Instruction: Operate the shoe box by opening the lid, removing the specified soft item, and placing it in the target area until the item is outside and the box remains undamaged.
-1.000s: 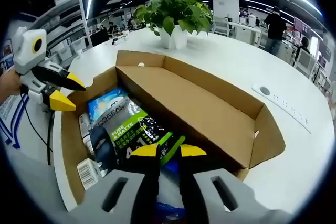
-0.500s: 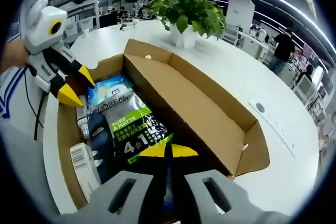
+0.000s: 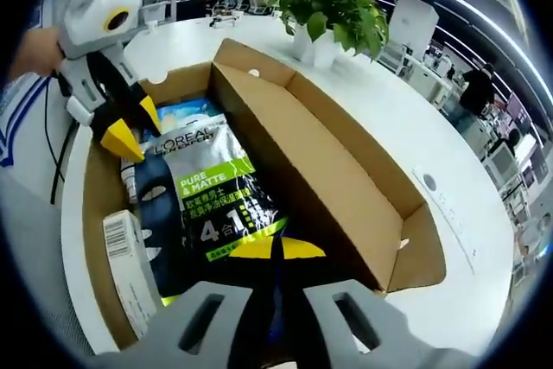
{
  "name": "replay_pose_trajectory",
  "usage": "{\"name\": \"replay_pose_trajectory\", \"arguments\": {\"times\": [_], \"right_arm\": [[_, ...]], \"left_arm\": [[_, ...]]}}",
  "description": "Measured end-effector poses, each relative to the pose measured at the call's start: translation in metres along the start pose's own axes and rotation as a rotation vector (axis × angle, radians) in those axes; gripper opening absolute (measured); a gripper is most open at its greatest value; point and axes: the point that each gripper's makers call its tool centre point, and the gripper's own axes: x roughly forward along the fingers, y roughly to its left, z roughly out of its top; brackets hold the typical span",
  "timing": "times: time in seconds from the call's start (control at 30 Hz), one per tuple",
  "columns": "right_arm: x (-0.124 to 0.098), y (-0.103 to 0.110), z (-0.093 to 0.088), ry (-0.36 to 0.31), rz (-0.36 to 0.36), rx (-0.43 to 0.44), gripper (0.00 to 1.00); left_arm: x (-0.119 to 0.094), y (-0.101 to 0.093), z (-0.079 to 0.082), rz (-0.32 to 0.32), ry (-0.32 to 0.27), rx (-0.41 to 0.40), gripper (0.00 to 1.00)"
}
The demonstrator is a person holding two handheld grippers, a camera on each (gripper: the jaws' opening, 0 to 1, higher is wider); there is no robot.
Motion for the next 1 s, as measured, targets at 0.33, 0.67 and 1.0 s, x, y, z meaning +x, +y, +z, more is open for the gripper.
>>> {"name": "replay_pose_trajectory", "arguments": {"times": [0.33,0.67,1.0], "right_arm": [[0.002,0.000,-0.004,0.001,-0.002,0.043,0.00],[-0.004,-0.001,-0.001,-0.029,0.003,0.149,0.00],[-0.014,-0.004,0.006,-0.066,0.014,0.208,0.00]], "left_arm": [[0.003,-0.001,0.004,-0.053,-0.049,-0.160,0.09],[0.001,-0.003,0.008,-0.043,-0.081,-0.183,0.00],[-0.007,-0.005,0.014,-0.054,-0.107,-0.277,0.00]]}}
